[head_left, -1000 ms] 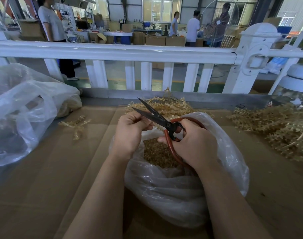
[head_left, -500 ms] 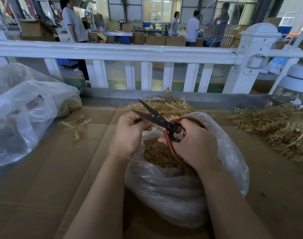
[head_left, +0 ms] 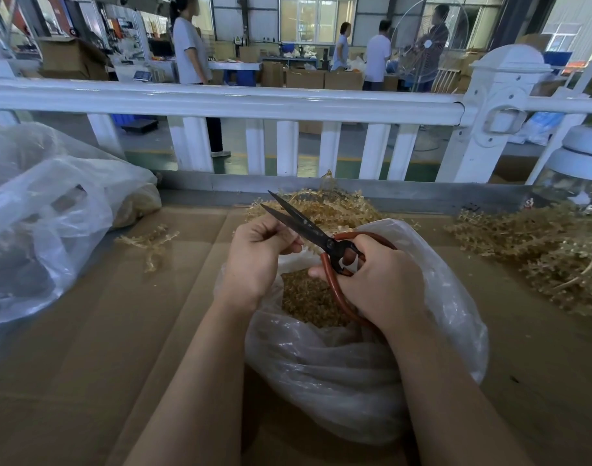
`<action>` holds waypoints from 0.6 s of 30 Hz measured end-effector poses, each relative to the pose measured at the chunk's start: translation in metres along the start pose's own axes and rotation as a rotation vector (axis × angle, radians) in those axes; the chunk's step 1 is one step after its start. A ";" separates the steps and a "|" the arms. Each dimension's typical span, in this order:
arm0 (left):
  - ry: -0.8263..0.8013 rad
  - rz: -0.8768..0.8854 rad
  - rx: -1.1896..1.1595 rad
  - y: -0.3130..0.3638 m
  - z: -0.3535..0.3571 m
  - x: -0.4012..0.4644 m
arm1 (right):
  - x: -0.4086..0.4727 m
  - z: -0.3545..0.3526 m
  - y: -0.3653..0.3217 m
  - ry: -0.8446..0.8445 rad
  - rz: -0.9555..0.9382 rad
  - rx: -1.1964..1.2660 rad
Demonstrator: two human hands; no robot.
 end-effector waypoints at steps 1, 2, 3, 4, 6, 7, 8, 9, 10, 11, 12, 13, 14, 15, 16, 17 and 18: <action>-0.003 -0.006 -0.010 -0.001 0.000 0.000 | 0.000 0.001 0.000 -0.013 0.007 0.006; -0.003 -0.021 -0.025 -0.002 0.000 0.000 | -0.001 0.002 0.000 -0.026 0.021 0.017; 0.001 -0.045 -0.048 -0.004 0.000 0.001 | -0.001 0.002 0.000 -0.039 0.044 0.038; 0.007 -0.071 -0.082 -0.005 0.000 0.001 | -0.001 0.003 0.000 -0.050 0.076 0.073; 0.016 -0.105 -0.177 -0.008 0.000 0.002 | 0.000 0.003 0.001 -0.067 0.164 0.199; 0.020 -0.109 -0.219 -0.008 -0.001 0.002 | 0.001 0.003 0.001 -0.076 0.213 0.280; 0.020 -0.108 -0.253 -0.009 -0.002 0.003 | 0.002 0.003 0.001 -0.086 0.259 0.364; 0.017 -0.103 -0.279 -0.009 -0.002 0.003 | 0.003 0.003 0.001 -0.096 0.299 0.445; 0.014 -0.096 -0.295 -0.009 -0.003 0.003 | 0.003 0.002 0.001 -0.104 0.333 0.528; 0.007 -0.087 -0.303 -0.008 -0.003 0.003 | 0.003 0.001 0.001 -0.108 0.368 0.614; -0.006 -0.078 -0.304 -0.008 -0.003 0.003 | 0.004 -0.001 -0.001 -0.110 0.407 0.704; -0.022 -0.068 -0.301 -0.007 -0.003 0.002 | 0.004 -0.003 -0.001 -0.110 0.450 0.794; -0.038 -0.060 -0.297 -0.006 -0.003 0.002 | 0.005 -0.005 -0.002 -0.110 0.486 0.878; -0.052 -0.054 -0.299 -0.006 -0.003 0.002 | 0.006 -0.008 -0.003 -0.110 0.505 0.951; -0.063 -0.051 -0.309 -0.005 -0.003 0.002 | 0.006 -0.010 -0.004 -0.111 0.514 1.004; -0.075 -0.050 -0.326 -0.005 -0.003 0.001 | 0.007 -0.013 -0.005 -0.115 0.520 1.032; -0.088 -0.048 -0.348 -0.004 -0.003 0.001 | 0.007 -0.014 -0.006 -0.121 0.531 1.042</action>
Point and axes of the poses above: each hand's wrist, its own x-axis towards the middle knuckle, its own z-axis out of the palm, y = z × x, the point moved 1 cm from there along x, towards the middle knuckle
